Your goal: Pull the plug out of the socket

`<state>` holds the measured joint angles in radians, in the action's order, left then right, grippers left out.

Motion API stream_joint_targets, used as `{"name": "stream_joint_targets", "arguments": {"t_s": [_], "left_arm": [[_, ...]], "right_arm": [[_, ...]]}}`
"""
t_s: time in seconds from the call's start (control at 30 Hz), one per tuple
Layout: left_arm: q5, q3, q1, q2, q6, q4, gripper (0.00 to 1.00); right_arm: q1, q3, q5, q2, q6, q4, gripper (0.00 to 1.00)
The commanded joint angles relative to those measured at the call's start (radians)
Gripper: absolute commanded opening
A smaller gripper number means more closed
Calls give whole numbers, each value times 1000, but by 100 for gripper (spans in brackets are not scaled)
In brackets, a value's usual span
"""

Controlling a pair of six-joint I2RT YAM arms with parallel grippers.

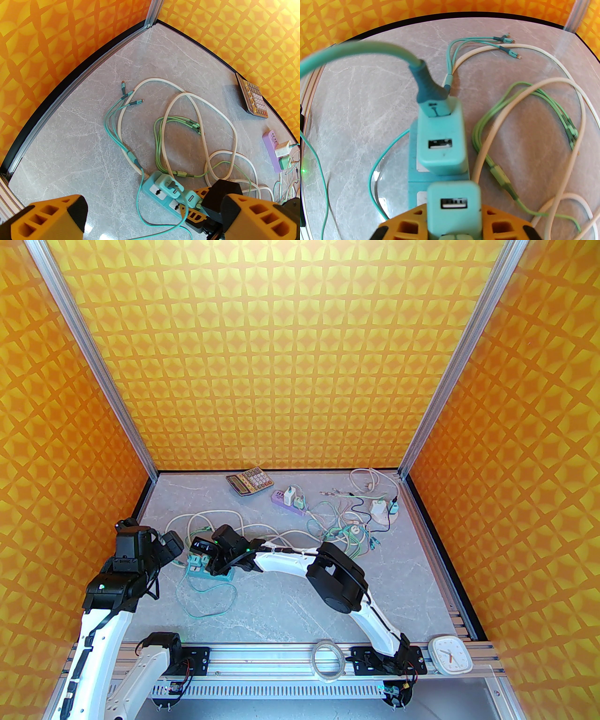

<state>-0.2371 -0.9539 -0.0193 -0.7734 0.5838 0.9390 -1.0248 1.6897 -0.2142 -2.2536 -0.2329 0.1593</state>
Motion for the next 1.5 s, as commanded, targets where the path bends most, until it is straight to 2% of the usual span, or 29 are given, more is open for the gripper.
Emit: {"name": "stream_joint_targets", "arguments": {"t_s": [0.0,0.17,0.2,0.3,0.37,0.43,0.53,0.6,0.73,0.8,0.87,0.93,0.97,1.03,1.07,1.13,1.23,1.33,1.47], "left_arm": [[-14,-5,7,-3,1,8,99],[-2,20,6,0,10,-5,100],[6,32,6,0,21,-10,98],[56,78,7,-1,66,-28,76],[87,115,6,0,96,-46,53],[132,161,6,0,127,-80,42],[154,240,6,-20,179,-139,41],[155,278,16,-41,218,-177,33],[167,324,45,-100,265,-275,33],[180,337,66,-126,274,-329,27],[230,365,99,-148,281,-409,26],[334,398,147,-166,295,-501,21],[376,405,163,-168,303,-522,21],[372,398,164,-141,301,-516,29],[351,391,166,-117,298,-486,35],[295,371,172,-64,293,-415,36],[251,343,191,4,277,-332,45],[240,315,202,34,263,-272,45],[239,298,202,39,248,-240,53]], "right_arm": [[21,-16,22,77,45,-98,8],[39,-43,32,89,50,-101,8],[40,-52,36,89,50,-102,9],[41,-78,47,90,53,-110,9],[44,-94,51,89,58,-121,9],[47,-102,45,87,62,-128,9],[47,-111,35,82,64,-134,9],[47,-111,33,78,64,-135,10],[46,-104,19,63,60,-124,10],[45,-94,10,48,60,-110,11],[46,-87,6,36,58,-104,11],[43,-85,3,29,57,-101,12],[38,-82,2,27,54,-96,12],[22,-76,2,24,48,-90,12],[13,-70,3,23,45,-86,12],[0,-67,5,21,51,-93,12],[-3,-61,-15,23,80,-102,12],[-11,-60,-25,42,95,-105,12],[-18,-62,-30,71,113,-89,12]]}}
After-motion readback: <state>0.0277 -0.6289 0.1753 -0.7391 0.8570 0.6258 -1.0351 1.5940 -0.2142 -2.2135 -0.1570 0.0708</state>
